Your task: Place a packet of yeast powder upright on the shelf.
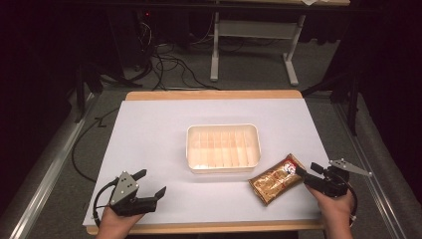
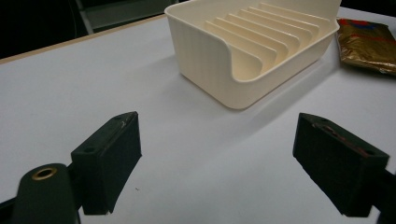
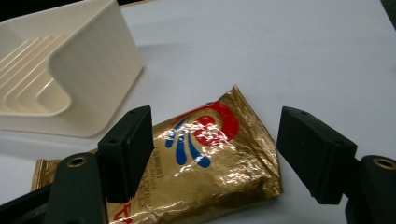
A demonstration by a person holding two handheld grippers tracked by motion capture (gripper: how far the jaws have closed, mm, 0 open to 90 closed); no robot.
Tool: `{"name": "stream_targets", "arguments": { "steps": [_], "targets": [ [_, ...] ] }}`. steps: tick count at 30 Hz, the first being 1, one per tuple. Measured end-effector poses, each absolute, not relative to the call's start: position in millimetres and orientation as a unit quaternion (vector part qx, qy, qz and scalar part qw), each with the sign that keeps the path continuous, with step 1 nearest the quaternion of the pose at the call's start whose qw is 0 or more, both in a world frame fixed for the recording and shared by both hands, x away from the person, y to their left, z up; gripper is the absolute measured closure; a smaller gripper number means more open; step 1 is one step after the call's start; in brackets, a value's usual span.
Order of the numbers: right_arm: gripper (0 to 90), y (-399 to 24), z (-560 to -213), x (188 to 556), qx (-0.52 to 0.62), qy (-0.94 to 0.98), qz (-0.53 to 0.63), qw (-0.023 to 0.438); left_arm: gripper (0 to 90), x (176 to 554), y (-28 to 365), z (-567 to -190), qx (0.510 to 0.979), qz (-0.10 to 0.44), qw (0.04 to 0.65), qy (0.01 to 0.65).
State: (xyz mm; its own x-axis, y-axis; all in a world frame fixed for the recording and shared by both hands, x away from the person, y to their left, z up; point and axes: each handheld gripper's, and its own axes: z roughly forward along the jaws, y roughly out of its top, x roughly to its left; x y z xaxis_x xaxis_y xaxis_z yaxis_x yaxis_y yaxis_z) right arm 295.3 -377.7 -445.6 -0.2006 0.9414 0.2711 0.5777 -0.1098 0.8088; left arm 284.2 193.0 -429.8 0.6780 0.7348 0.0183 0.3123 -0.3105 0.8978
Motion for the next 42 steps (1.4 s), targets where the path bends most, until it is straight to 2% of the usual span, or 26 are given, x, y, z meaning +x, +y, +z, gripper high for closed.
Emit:
{"name": "stream_targets", "arguments": {
  "steps": [11,23,26,39,41,42],
  "targets": [
    [26.6,-406.5,-465.8,300.6,0.649,0.584,0.465,0.144,15.6,285.1,192.2,-430.9,0.780,0.218,0.480,0.337],
    [24.6,-410.3,-482.0,309.2,0.676,0.549,0.487,0.065,15.6,286.0,191.5,-431.5,0.783,0.218,0.477,0.335],
    [24.7,-411.2,-483.0,309.3,0.678,0.541,0.495,0.058,15.7,285.9,191.3,-431.6,0.784,0.218,0.476,0.334],
    [32.3,-408.0,-491.1,309.4,0.671,0.516,0.532,-0.001,15.6,285.6,190.7,-431.8,0.784,0.218,0.476,0.333],
    [34.8,-407.5,-492.6,309.9,0.671,0.513,0.536,-0.010,15.7,285.6,190.7,-431.8,0.784,0.218,0.476,0.333],
    [40.3,-407.1,-493.9,310.4,0.669,0.513,0.538,-0.018,15.7,285.6,190.8,-431.8,0.784,0.218,0.476,0.333]
  ]
}}
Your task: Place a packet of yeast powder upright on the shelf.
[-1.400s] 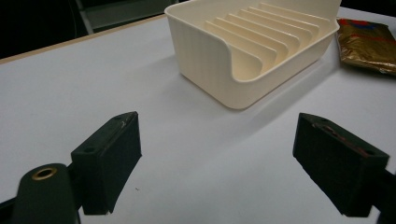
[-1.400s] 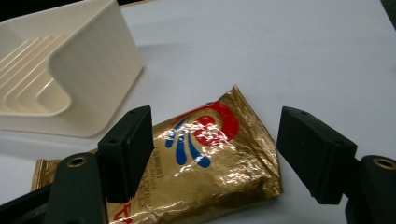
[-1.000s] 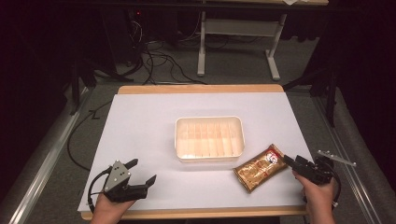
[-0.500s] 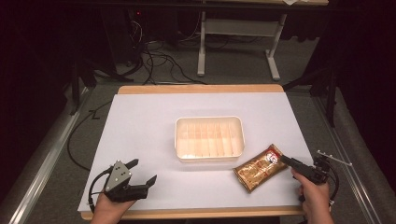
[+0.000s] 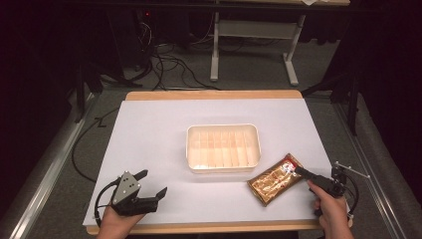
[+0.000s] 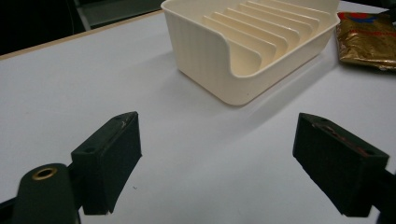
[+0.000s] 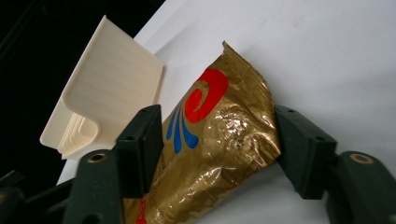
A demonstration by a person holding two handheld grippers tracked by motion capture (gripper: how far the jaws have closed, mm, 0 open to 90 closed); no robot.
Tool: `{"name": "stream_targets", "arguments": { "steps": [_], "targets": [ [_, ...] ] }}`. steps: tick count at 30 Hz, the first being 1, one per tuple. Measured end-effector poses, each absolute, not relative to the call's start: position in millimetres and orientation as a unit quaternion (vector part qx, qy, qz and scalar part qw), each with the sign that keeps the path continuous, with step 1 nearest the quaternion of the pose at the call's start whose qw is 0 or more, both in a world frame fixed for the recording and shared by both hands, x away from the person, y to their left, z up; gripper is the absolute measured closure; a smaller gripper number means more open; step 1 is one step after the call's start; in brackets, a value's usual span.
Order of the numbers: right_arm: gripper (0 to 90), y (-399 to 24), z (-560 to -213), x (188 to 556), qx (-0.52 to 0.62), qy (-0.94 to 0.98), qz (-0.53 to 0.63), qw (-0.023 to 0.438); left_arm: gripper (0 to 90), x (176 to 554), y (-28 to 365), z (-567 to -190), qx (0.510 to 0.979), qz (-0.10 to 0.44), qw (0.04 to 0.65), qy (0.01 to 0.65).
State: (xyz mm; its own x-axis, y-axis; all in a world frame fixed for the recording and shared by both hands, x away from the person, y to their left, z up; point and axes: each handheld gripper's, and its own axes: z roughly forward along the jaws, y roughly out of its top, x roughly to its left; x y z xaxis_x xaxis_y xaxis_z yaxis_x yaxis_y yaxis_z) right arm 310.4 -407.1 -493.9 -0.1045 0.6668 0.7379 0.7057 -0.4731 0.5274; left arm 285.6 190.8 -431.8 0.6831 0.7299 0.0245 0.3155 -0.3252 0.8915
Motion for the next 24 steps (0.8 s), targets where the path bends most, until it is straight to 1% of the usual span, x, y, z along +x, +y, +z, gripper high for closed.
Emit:
{"name": "stream_targets", "arguments": {
  "steps": [3,4,5,6,7,8,9,10,11,12,17,18,19,20,21,24],
  "targets": [
    [51.2,-406.5,-493.8,310.4,-0.667,-0.516,-0.537,0.021,15.7,285.6,190.9,-431.7,0.785,0.217,0.475,0.333],
    [51.2,-406.5,-493.8,310.4,-0.667,-0.516,-0.537,0.021,15.7,285.6,190.9,-431.7,0.785,0.217,0.475,0.333],
    [53.9,-406.4,-493.7,310.5,-0.667,-0.515,-0.538,0.023,15.7,285.7,190.9,-431.8,0.785,0.218,0.476,0.333],
    [59.0,-406.7,-493.9,310.5,-0.664,-0.517,-0.539,0.023,15.7,285.7,190.9,-431.9,0.785,0.218,0.475,0.333],
    [61.3,-406.9,-493.9,310.6,-0.662,-0.519,-0.540,0.021,15.7,285.7,190.9,-431.8,0.785,0.218,0.476,0.333],
    [61.3,-406.9,-493.9,310.6,-0.662,-0.519,-0.540,0.021,15.7,285.7,190.9,-431.8,0.785,0.218,0.476,0.333],
    [65.2,-406.7,-493.5,310.5,-0.660,-0.522,-0.540,0.021,15.7,285.6,190.7,-431.9,0.785,0.218,0.475,0.332],
    [65.2,-406.7,-493.5,310.5,-0.660,-0.522,-0.540,0.021,15.7,285.6,190.7,-431.9,0.785,0.218,0.475,0.332],
    [68.5,-405.7,-492.6,310.5,-0.659,-0.522,-0.541,0.023,15.7,285.6,190.6,-431.9,0.785,0.218,0.475,0.332],
    [68.5,-405.7,-492.6,310.5,-0.659,-0.522,-0.541,0.023,15.7,285.6,190.6,-431.9,0.785,0.218,0.475,0.332],
    [77.1,-404.2,-490.5,310.3,-0.651,-0.529,-0.544,0.021,15.7,285.6,190.4,-432.0,0.786,0.219,0.474,0.332],
    [77.1,-404.2,-490.5,310.3,-0.651,-0.529,-0.544,0.021,15.7,285.6,190.4,-432.0,0.786,0.219,0.474,0.332],
    [80.1,-402.8,-488.8,310.3,-0.649,-0.529,-0.546,0.022,15.7,285.7,190.4,-432.1,0.786,0.219,0.474,0.332],
    [80.1,-402.8,-488.8,310.3,-0.649,-0.529,-0.546,0.022,15.7,285.7,190.4,-432.1,0.786,0.218,0.473,0.332],
    [83.2,-402.3,-487.7,310.1,-0.645,-0.534,-0.546,0.019,15.7,285.6,190.3,-432.1,0.786,0.218,0.474,0.332],
    [85.3,-401.2,-485.8,309.9,-0.642,-0.534,-0.549,0.017,15.7,285.6,190.4,-432.0,0.786,0.218,0.473,0.331]
  ]
}}
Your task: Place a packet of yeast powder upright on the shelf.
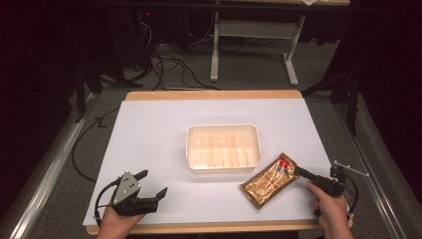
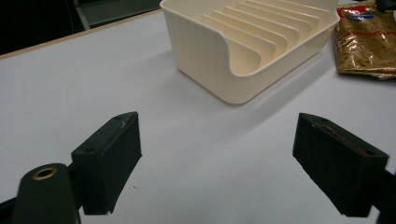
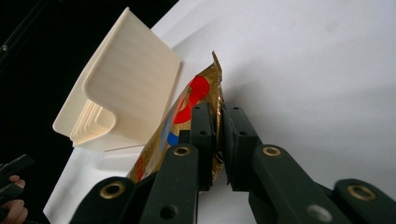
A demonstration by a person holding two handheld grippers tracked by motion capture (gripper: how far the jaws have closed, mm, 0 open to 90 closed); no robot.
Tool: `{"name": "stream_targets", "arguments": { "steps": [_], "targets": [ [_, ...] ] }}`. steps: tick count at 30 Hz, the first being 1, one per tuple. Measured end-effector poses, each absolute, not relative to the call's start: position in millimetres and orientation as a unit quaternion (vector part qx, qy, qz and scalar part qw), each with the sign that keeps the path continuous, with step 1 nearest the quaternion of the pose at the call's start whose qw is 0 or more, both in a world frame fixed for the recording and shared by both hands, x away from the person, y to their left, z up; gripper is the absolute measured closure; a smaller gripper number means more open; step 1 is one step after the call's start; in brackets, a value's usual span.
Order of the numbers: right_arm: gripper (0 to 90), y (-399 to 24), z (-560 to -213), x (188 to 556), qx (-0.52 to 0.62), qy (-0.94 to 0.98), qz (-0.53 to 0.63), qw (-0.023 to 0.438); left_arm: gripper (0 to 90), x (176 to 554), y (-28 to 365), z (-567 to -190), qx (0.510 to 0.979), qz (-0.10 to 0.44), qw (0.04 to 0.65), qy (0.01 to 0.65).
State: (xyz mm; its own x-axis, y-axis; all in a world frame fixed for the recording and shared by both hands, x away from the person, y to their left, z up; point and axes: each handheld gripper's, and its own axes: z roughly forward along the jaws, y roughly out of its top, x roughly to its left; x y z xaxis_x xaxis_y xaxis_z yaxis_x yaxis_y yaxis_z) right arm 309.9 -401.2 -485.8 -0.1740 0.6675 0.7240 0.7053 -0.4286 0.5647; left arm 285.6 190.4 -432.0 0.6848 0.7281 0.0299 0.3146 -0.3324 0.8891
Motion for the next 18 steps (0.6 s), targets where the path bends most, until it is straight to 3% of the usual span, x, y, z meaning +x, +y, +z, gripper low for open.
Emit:
{"name": "stream_targets", "arguments": {
  "steps": [18],
  "targets": [
    [90.0,-383.9,-450.8,300.4,-0.589,-0.557,-0.583,-0.049,15.7,285.7,190.5,-432.1,0.789,0.219,0.470,0.329]
  ]
}}
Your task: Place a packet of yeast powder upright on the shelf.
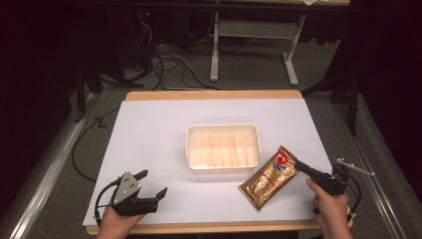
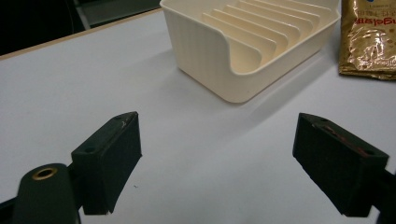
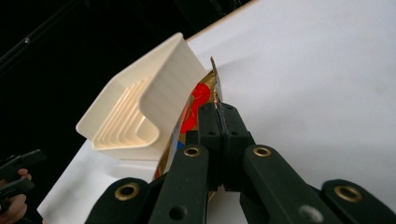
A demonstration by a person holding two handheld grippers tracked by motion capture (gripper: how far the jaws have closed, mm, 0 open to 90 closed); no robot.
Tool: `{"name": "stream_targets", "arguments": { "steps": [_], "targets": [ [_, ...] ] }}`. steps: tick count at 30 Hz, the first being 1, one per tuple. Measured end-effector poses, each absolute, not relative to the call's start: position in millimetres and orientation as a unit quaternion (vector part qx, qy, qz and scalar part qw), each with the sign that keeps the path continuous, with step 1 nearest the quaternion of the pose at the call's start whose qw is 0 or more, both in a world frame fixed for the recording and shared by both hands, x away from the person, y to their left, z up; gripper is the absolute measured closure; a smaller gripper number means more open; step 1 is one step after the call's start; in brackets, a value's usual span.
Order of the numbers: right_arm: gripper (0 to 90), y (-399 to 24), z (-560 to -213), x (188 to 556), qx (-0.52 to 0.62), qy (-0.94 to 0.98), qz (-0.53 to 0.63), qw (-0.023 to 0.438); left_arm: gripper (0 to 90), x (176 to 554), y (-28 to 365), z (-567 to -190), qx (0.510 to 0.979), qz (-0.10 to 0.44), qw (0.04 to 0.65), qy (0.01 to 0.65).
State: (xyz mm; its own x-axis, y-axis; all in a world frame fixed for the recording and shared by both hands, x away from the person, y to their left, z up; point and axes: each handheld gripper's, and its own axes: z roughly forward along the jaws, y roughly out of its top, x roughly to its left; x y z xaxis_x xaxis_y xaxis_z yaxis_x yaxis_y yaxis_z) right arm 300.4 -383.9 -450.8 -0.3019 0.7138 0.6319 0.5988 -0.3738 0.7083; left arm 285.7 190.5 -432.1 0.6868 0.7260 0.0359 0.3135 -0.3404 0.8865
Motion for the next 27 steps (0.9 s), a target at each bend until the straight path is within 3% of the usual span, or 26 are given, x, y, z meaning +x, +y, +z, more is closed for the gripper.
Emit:
{"name": "stream_targets", "arguments": {
  "steps": [13,27],
  "targets": [
    [90.0,-368.6,-408.0,281.6,0.522,0.562,0.630,0.119,15.8,284.4,192.1,-430.8,0.788,0.223,0.470,0.328],
    [90.0,-365.2,-387.0,271.0,0.494,0.538,0.670,0.136,15.8,284.8,192.6,-430.7,0.788,0.224,0.470,0.329]
  ]
}}
